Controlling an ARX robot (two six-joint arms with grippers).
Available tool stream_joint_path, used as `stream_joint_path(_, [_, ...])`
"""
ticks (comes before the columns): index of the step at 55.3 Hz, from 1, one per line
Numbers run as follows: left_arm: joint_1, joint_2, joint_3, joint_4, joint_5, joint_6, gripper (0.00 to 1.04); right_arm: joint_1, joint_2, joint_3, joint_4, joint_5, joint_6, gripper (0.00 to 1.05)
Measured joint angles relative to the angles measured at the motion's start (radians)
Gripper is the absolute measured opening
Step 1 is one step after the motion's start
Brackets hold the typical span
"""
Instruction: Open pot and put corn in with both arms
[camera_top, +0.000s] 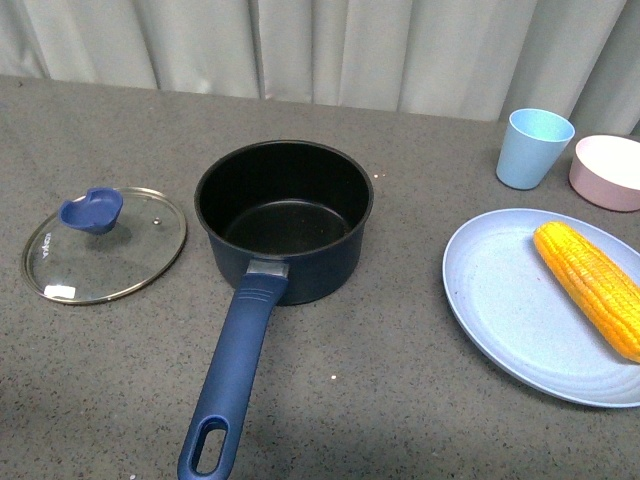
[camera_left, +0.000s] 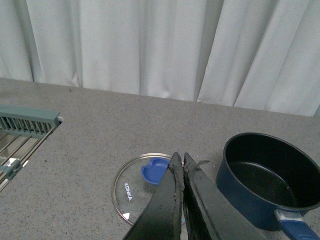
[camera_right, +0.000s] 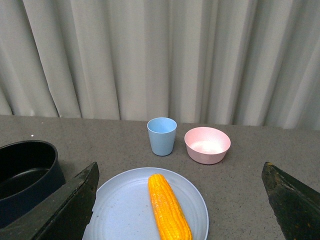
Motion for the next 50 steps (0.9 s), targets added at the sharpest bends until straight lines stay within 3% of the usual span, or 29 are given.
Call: stream_joint_path(50, [0.0,-0.508,-0.001,-0.476,0.0,0.0,0.04,0.0,0.0,0.0,0.0,0.0,0.0,0.95])
